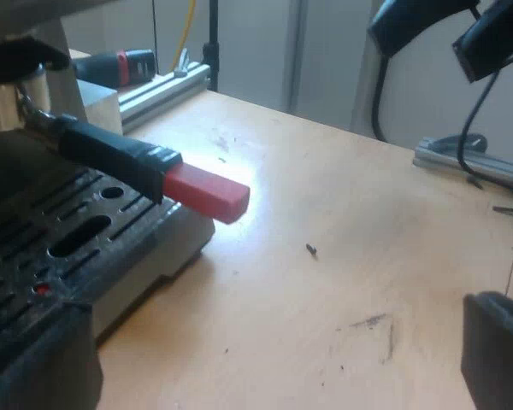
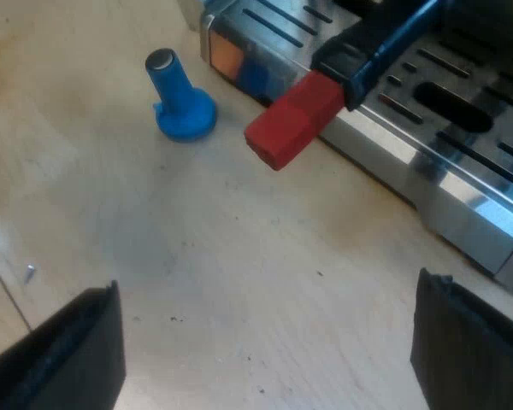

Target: Grind coffee beans and then tamp

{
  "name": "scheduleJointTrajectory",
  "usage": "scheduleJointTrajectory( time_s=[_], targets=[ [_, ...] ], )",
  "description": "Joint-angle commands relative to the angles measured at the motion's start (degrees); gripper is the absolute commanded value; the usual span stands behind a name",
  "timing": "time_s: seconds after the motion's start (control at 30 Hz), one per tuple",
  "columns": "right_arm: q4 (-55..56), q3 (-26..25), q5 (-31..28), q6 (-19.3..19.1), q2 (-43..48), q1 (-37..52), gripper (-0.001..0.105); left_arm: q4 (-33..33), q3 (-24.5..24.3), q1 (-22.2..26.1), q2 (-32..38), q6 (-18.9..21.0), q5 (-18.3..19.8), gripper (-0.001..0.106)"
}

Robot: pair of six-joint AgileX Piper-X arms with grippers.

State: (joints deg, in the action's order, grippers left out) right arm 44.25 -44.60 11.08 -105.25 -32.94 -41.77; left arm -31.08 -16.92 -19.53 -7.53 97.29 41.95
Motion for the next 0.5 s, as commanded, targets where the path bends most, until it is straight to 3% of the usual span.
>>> scheduleJointTrajectory(
  time_s=[0.03, 0.23, 0.37, 0.43, 0.5],
  targets=[
    [-2.8, -0.2, -4.4, -0.3, -1.4, -3.7, 0.071, 2.0, -0.2, -0.3, -0.2, 0.1, 1.6, 0.087],
    [-13.7, 3.7, -15.1, 5.4, -5.3, -14.1, 0.071, 1.8, 0.1, -0.3, -1.9, 0.0, 1.6, 0.087],
    [-15.7, 4.6, -17.9, 6.6, -5.9, -16.2, 0.071, 1.8, 0.0, -0.3, -4.8, -1.1, 2.1, 0.087],
    [-21.2, 8.3, -28.3, 10.5, -7.2, -23.5, 0.071, 1.8, 0.0, -0.3, -7.2, -2.5, 3.5, 0.087],
    [-23.3, 9.9, -33.0, 12.4, -7.6, -26.6, 0.071, 2.1, 0.0, -0.3, -9.2, -2.9, 4.5, 0.087]
  ],
)
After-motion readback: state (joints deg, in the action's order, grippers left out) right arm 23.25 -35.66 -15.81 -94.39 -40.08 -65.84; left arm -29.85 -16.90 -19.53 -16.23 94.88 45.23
